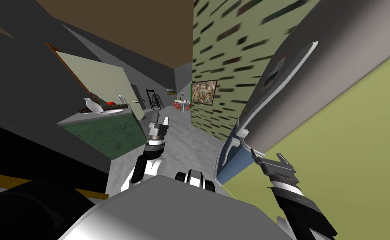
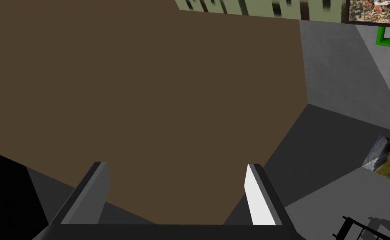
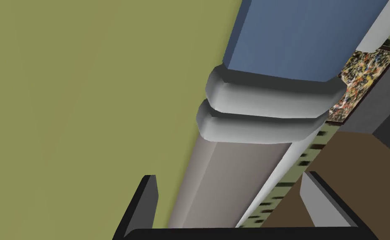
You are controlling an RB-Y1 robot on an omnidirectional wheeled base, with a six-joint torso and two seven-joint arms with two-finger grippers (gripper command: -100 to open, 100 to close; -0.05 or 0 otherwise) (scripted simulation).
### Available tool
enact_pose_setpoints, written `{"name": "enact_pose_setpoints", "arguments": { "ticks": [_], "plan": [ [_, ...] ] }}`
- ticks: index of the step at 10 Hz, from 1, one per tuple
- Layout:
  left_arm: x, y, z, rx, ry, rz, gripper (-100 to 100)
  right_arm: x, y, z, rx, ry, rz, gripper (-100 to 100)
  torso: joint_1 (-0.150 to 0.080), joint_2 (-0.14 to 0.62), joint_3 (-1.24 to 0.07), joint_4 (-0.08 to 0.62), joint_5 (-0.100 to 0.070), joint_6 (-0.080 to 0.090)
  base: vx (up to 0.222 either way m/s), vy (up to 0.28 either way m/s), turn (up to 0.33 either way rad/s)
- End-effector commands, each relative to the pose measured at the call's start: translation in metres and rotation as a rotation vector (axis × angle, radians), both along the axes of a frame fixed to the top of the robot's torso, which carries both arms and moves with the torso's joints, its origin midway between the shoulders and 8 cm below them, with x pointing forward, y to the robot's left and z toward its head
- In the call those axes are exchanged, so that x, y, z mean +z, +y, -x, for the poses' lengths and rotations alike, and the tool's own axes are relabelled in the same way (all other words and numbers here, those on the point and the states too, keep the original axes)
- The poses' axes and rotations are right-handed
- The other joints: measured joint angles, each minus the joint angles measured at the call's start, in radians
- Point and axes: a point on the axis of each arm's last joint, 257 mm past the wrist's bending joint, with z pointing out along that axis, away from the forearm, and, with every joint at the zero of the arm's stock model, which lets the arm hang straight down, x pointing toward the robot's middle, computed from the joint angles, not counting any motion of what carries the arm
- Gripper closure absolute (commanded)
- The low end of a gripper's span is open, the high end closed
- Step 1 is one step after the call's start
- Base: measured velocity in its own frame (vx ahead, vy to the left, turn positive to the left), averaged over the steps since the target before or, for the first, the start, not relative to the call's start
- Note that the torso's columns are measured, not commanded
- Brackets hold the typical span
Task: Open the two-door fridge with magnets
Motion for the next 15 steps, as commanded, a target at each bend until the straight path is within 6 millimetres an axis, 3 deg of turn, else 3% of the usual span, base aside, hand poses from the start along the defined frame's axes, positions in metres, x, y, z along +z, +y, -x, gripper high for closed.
{"name": "enact_pose_setpoints", "arguments": {
  "ticks": [1, 3, 8, 10, 15],
  "plan": [
    [0.0, 0.0, 0.0, 0.0, 0.0, 0.0, 0, -0.005, -0.014, 0.003, -0.056, 0.047, 0.11, -100, -0.002, -0.002, -0.001, 0.0, -0.001, -0.002, 0.03, 0.045, 0.039],
    [0.0, 0.0, 0.0, 0.0, 0.0, 0.0, 0, -0.012, -0.036, 0.011, -0.14, 0.116, 0.248, -100, 0.001, -0.006, -0.004, -0.001, 0.001, -0.005, 0.048, 0.076, 0.094],
    [0.0, 0.0, 0.0, 0.0, 0.0, 0.0, 0, -0.018, -0.058, 0.02, -0.227, 0.198, 0.431, -100, -0.015, -0.016, -0.009, -0.004, -0.005, -0.004, 0.035, 0.06, 0.071],
    [0.0, 0.0, 0.0, 0.0, 0.0, 0.0, 0, -0.02, -0.078, 0.029, -0.298, 0.265, 0.563, -100, -0.017, -0.02, -0.012, -0.005, -0.005, -0.005, 0.042, 0.061, 0.105],
    [0.0, 0.0, 0.0, 0.0, 0.0, 0.0, 0, -0.019, -0.095, 0.038, -0.364, 0.335, 0.717, -100, -0.027, -0.031, -0.018, -0.008, -0.008, -0.009, 0.035, 0.052, 0.04]
  ]
}}
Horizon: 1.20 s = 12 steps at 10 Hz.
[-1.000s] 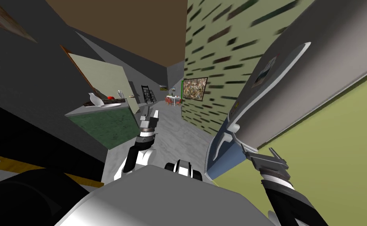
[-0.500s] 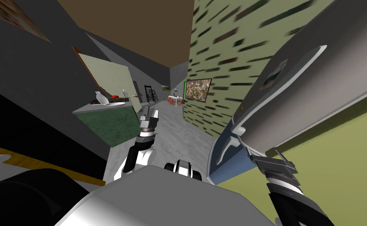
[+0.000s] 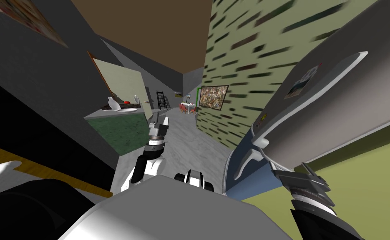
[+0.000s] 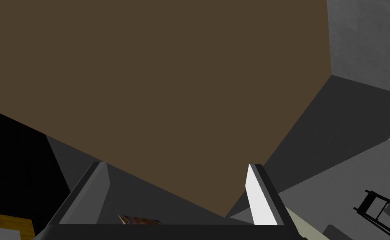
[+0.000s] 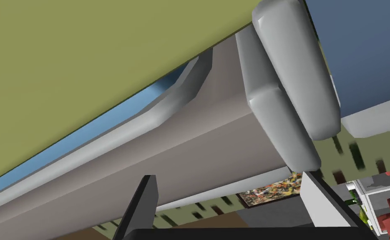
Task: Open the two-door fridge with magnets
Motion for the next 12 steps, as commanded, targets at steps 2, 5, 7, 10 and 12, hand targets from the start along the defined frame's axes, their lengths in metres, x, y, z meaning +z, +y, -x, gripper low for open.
{"name": "enact_pose_setpoints", "arguments": {
  "ticks": [2, 5, 7, 10, 12],
  "plan": [
    [0.0, 0.0, 0.0, 0.0, 0.0, 0.0, 0, 0.005, -0.016, 0.006, -0.056, 0.047, 0.107, -100, -0.002, -0.001, -0.001, 0.0, 0.0, -0.001, 0.016, 0.038, 0.057],
    [0.0, 0.0, 0.0, 0.0, 0.0, 0.0, 0, 0.009, -0.028, 0.013, -0.102, 0.099, 0.218, -100, -0.002, -0.004, -0.003, 0.0, 0.001, -0.003, 0.022, 0.03, 0.036],
    [0.0, 0.0, 0.0, 0.0, 0.0, 0.0, 0, 0.013, -0.037, 0.018, -0.134, 0.139, 0.307, -100, -0.004, -0.009, -0.007, 0.001, 0.004, -0.006, 0.034, 0.059, 0.075],
    [0.0, 0.0, 0.0, 0.0, 0.0, 0.0, 0, 0.018, -0.042, 0.02, -0.153, 0.164, 0.369, -100, -0.008, -0.009, -0.008, 0.002, 0.005, -0.008, 0.016, 0.031, 0.01],
    [0.0, 0.0, 0.0, 0.0, 0.0, 0.0, 0, 0.02, -0.044, 0.021, -0.161, 0.175, 0.396, -100, -0.004, -0.011, -0.009, 0.002, 0.008, -0.01, 0.029, 0.038, 0.022]
  ]
}}
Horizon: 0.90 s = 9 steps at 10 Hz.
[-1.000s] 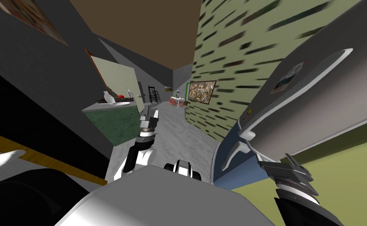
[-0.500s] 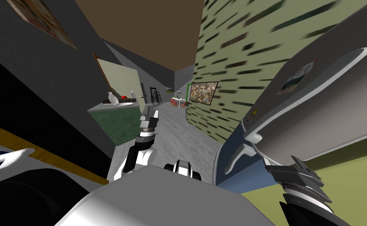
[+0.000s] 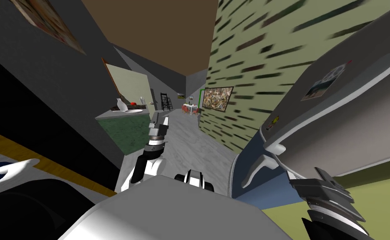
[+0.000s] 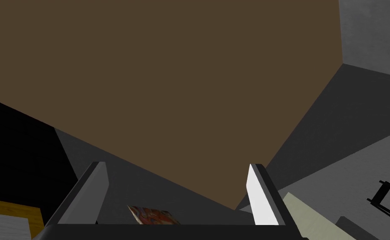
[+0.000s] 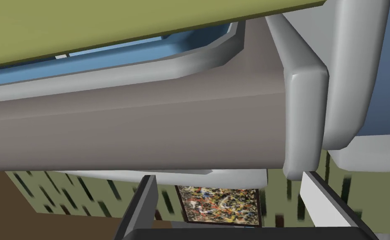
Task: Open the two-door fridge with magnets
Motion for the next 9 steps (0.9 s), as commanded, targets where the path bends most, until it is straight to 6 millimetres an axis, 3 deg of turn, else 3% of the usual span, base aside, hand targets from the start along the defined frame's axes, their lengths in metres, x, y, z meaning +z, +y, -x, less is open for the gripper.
{"name": "enact_pose_setpoints", "arguments": {
  "ticks": [1, 3, 5, 6, 7, 9],
  "plan": [
    [0.0, 0.0, 0.0, 0.0, 0.0, 0.0, 0, 0.0, -0.001, -0.001, 0.0, 0.01, 0.014, -100, -0.002, 0.0, 0.0, 0.001, 0.001, -0.001, -0.038, 0.04, -0.058],
    [0.0, 0.0, 0.0, 0.0, 0.0, 0.0, 0, 0.015, 0.001, 0.011, 0.0, 0.01, 0.032, -100, 0.008, 0.016, 0.012, -0.001, -0.007, 0.01, 0.032, 0.044, -0.074],
    [0.0, 0.0, 0.0, 0.0, 0.0, 0.0, 0, 0.026, 0.002, 0.018, 0.002, 0.01, 0.045, -100, 0.011, 0.019, 0.013, 0.002, -0.002, 0.008, 0.093, 0.022, -0.039],
    [0.0, 0.0, 0.0, 0.0, 0.0, 0.0, 0, 0.014, 0.004, 0.019, 0.004, 0.026, 0.024, -100, 0.011, 0.019, 0.012, 0.004, 0.002, 0.007, 0.008, 0.027, -0.059],
    [0.0, 0.0, 0.0, 0.0, 0.0, 0.0, 0, 0.021, 0.001, 0.015, 0.001, 0.01, 0.038, 100, 0.014, 0.022, 0.015, 0.002, -0.002, 0.008, -0.023, 0.011, 0.049],
    [0.0, 0.0, 0.0, 0.0, 0.0, 0.0, 0, 0.015, 0.001, 0.011, 0.0, 0.01, 0.032, 100, 0.015, 0.023, 0.013, 0.006, 0.006, 0.006, -0.038, -0.012, 0.037]
  ]
}}
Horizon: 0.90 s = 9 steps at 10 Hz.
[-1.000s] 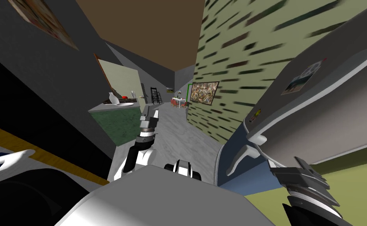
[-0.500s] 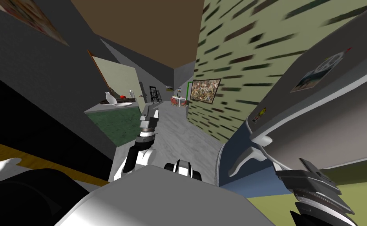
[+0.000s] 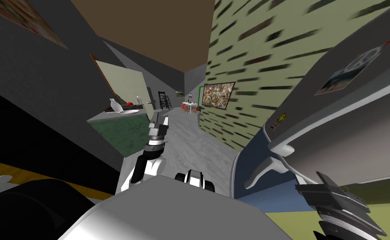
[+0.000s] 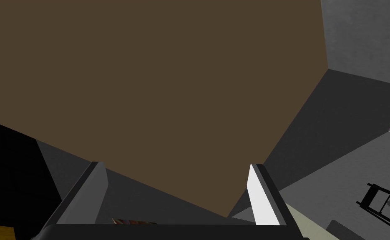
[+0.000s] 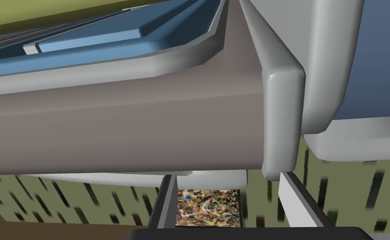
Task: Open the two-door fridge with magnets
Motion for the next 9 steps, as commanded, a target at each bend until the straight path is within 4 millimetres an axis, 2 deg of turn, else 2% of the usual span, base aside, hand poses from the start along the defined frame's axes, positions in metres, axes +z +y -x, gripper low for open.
{"name": "enact_pose_setpoints", "arguments": {
  "ticks": [1, 6, 7, 8, 9],
  "plan": [
    [0.0, 0.0, 0.0, 0.0, 0.0, 0.0, 0, 0.01, -0.004, -0.006, -0.003, -0.022, 0.019, 100, 0.003, -0.002, -0.002, 0.0, 0.003, 0.0, -0.031, -0.028, -0.026],
    [0.0, 0.0, 0.0, 0.0, 0.0, 0.0, 0, -0.005, -0.004, -0.017, -0.003, -0.021, 0.002, 100, 0.009, -0.002, -0.002, 0.0, 0.004, 0.0, -0.037, -0.004, 0.018],
    [0.0, 0.0, 0.0, 0.0, 0.0, 0.0, 0, -0.017, -0.003, -0.012, -0.005, 0.002, -0.017, 100, 0.009, 0.0, -0.001, 0.001, 0.004, 0.001, -0.039, 0.02, -0.024],
    [0.0, 0.0, 0.0, 0.0, 0.0, 0.0, 0, -0.018, -0.014, 0.0, -0.042, 0.008, -0.021, 100, 0.012, 0.005, 0.003, 0.001, 0.003, 0.005, 0.101, 0.122, -0.063],
    [0.0, 0.0, 0.0, 0.0, 0.0, 0.0, 0, -0.018, -0.014, 0.0, -0.042, 0.008, -0.021, 100, 0.02, 0.003, 0.004, -0.002, 0.001, 0.007, 0.188, 0.137, -0.058]
  ]
}}
